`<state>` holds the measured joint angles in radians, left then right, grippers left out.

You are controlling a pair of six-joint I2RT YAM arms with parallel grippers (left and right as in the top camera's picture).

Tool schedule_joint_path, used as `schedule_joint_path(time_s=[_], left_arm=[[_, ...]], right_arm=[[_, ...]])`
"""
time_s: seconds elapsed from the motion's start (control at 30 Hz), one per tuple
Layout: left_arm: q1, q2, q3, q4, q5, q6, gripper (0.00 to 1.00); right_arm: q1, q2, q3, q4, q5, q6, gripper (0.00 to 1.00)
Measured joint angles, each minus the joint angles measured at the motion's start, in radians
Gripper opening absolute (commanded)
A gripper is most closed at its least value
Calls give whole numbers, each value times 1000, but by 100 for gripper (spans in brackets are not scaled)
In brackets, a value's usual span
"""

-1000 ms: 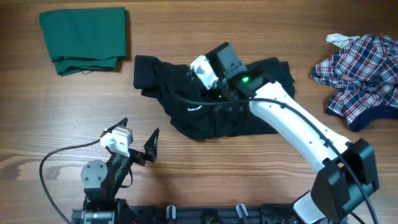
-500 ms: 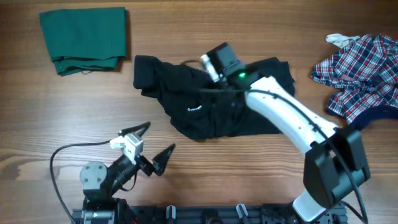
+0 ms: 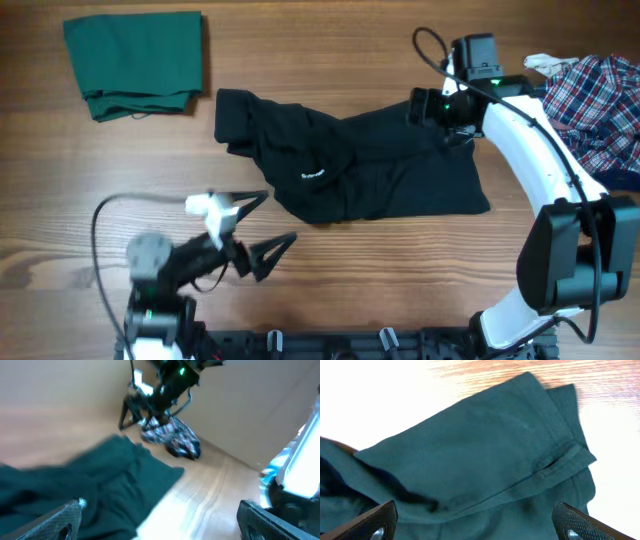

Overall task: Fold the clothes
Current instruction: 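Lay the black shirt flat at center and move right gripper to its right edge, then grasp the left end of the black shirt with the left gripper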

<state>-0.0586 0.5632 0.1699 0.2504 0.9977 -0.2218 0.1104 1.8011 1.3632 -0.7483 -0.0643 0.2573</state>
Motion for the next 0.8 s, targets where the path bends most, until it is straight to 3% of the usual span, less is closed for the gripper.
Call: schedule_joint_path(time_s=[0.17, 0.33, 0.4, 0.57, 0.8], left_arm=[[-137, 401, 231, -16, 19, -10, 100], [-203, 623, 348, 88, 26, -79, 100], [-205, 670, 381, 48, -5, -145, 100], [-205, 726, 411, -224, -251, -353, 100], [-205, 728, 411, -181, -401, -420, 100]], right_arm=[[-17, 0, 0, -3, -43, 21, 100], [-17, 0, 0, -7, -56, 35, 100], [-21, 0, 0, -15, -47, 69, 100], [-97, 0, 0, -44, -10, 210, 100], [-208, 0, 0, -70, -8, 277, 100]])
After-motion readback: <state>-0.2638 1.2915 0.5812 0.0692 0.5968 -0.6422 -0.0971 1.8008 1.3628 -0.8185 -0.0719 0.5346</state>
